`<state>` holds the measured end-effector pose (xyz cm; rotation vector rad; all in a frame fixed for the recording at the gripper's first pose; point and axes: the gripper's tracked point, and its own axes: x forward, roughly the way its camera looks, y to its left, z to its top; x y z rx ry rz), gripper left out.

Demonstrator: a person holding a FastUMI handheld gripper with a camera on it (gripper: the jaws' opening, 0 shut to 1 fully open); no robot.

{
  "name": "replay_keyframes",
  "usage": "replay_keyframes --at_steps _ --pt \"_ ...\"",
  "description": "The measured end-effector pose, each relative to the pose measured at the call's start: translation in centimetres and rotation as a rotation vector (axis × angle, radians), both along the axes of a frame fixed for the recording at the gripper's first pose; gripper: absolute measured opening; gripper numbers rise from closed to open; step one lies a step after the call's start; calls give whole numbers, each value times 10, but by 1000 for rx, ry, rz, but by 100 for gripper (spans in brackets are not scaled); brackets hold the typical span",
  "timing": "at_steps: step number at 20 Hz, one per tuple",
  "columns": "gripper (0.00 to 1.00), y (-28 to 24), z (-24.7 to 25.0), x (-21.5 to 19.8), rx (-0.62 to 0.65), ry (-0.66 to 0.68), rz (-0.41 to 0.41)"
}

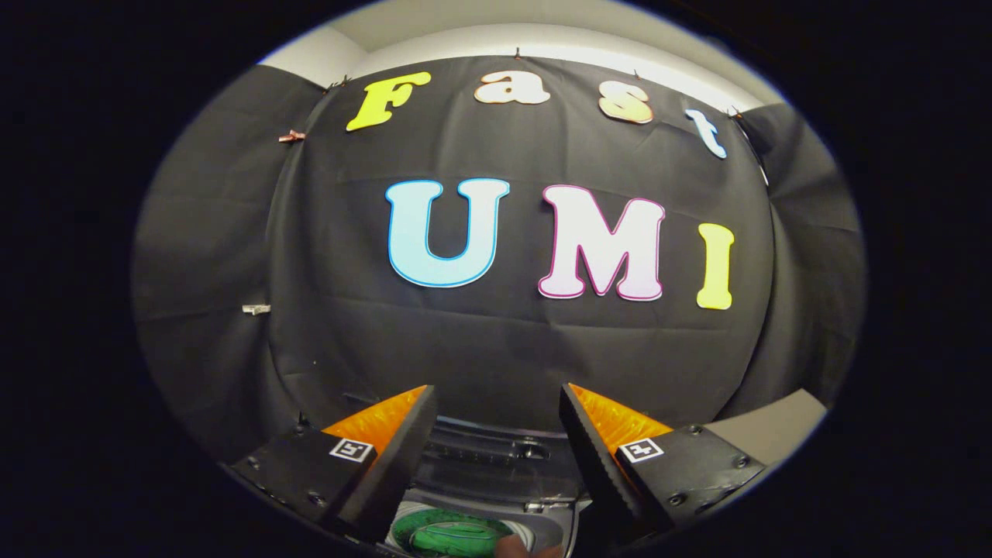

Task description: Put the clothes into the washing machine and then close the washing machine lid.

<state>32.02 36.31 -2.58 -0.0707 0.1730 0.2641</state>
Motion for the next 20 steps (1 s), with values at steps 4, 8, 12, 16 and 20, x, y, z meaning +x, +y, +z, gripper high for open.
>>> replay_keyframes --at_steps 4,8,12,16,20 --pt "99 10 -18 42 -2 90 -32" --pt "99 17 -57 70 -41 222 -67" --pt "100 28 -97 83 -37 332 -76" --pt "100 29 -124 82 17 406 -100" --pt "100 25 -125 74 17 441 -92"
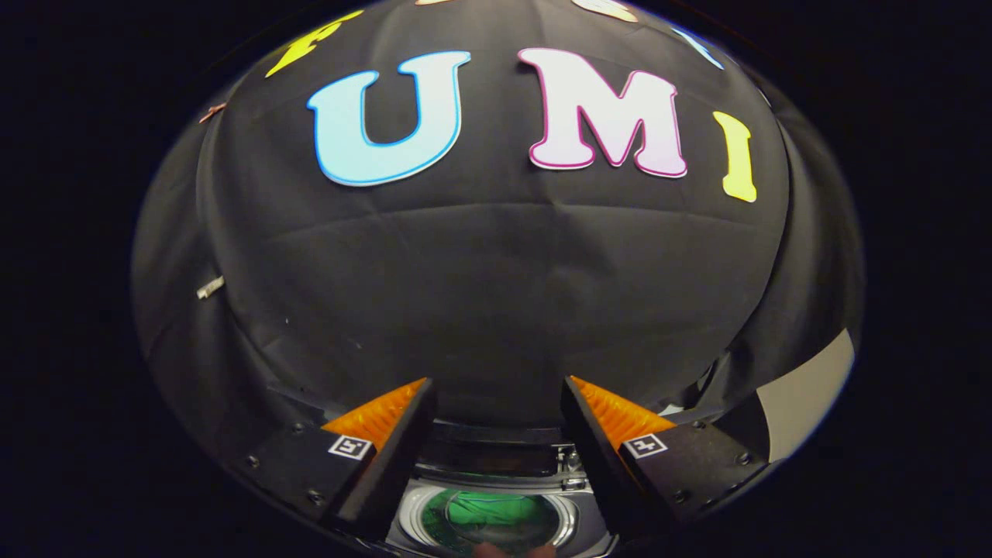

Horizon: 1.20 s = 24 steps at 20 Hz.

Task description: Put the clothes into the washing machine and then close the washing machine lid.

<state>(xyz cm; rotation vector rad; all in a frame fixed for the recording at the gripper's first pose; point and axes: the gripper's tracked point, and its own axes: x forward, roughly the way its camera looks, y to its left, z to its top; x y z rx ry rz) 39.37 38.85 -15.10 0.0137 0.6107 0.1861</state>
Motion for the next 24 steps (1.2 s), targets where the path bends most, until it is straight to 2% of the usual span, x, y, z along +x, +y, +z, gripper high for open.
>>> replay_keyframes --at_steps 9,17,24 --pt "100 -2 3 -62 33 34 54" --pt "100 -5 -6 -117 58 -56 101" --pt "100 -1 -68 -184 59 23 171"
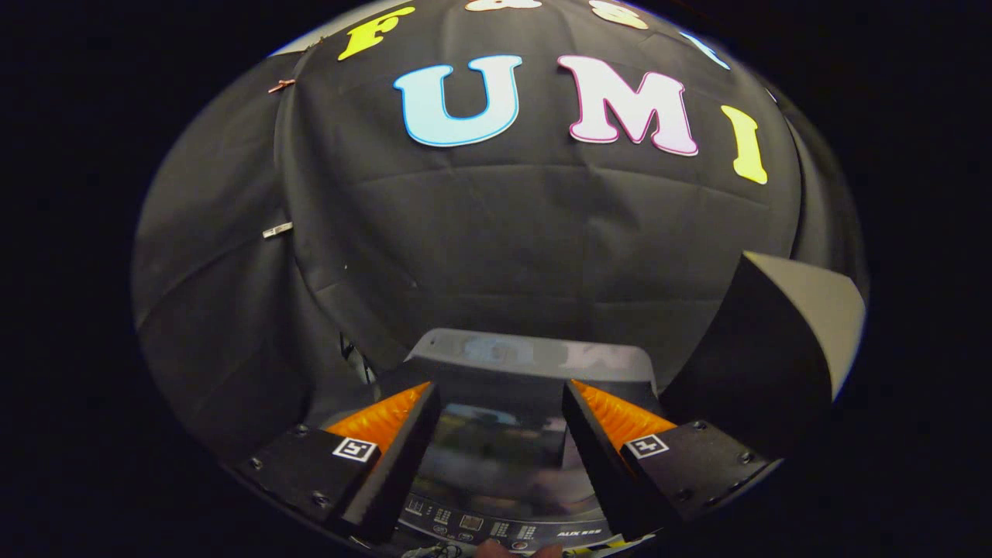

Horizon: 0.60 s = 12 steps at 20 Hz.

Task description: Put the clothes into the washing machine and then close the washing machine lid.

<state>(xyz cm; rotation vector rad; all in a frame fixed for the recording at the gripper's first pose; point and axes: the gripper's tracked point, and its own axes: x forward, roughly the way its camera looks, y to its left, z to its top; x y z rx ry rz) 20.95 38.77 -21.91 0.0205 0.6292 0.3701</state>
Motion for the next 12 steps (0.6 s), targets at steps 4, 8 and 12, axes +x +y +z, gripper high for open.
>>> replay_keyframes --at_steps 4,8,12 --pt "100 2 -15 -32 13 0 21" --pt "100 -2 -13 -45 8 -25 37" --pt "100 -4 -4 -53 -7 -71 54"
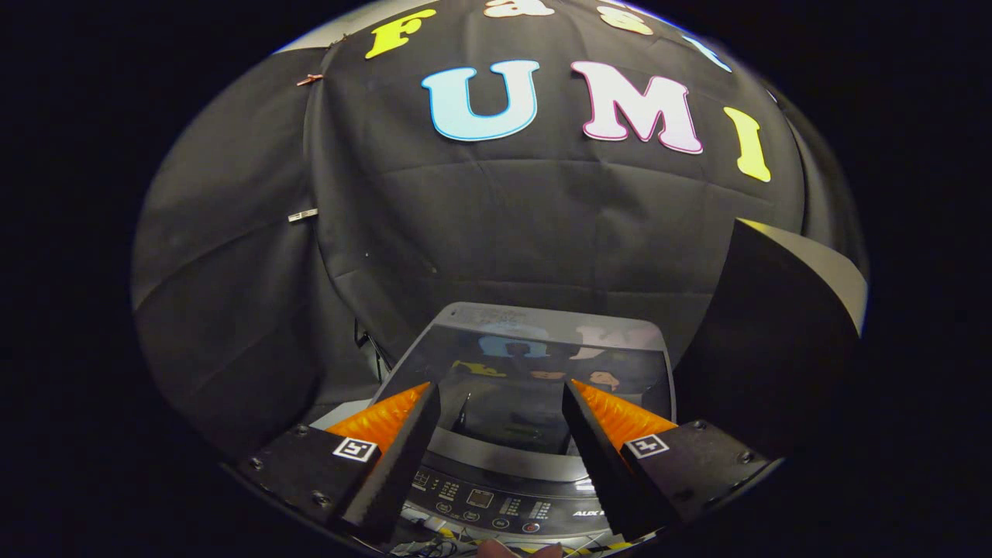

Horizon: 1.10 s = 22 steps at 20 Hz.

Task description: Put the clothes into the washing machine and then close the washing machine lid.

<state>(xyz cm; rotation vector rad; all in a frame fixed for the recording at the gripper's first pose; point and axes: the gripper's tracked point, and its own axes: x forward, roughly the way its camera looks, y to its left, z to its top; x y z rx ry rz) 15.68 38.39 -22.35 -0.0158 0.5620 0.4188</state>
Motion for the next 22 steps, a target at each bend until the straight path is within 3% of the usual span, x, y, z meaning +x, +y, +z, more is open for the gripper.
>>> replay_keyframes --at_steps 11,22 --pt "100 -19 45 -8 35 -130 -6" --pt "100 -79 168 -50 93 -409 -44"
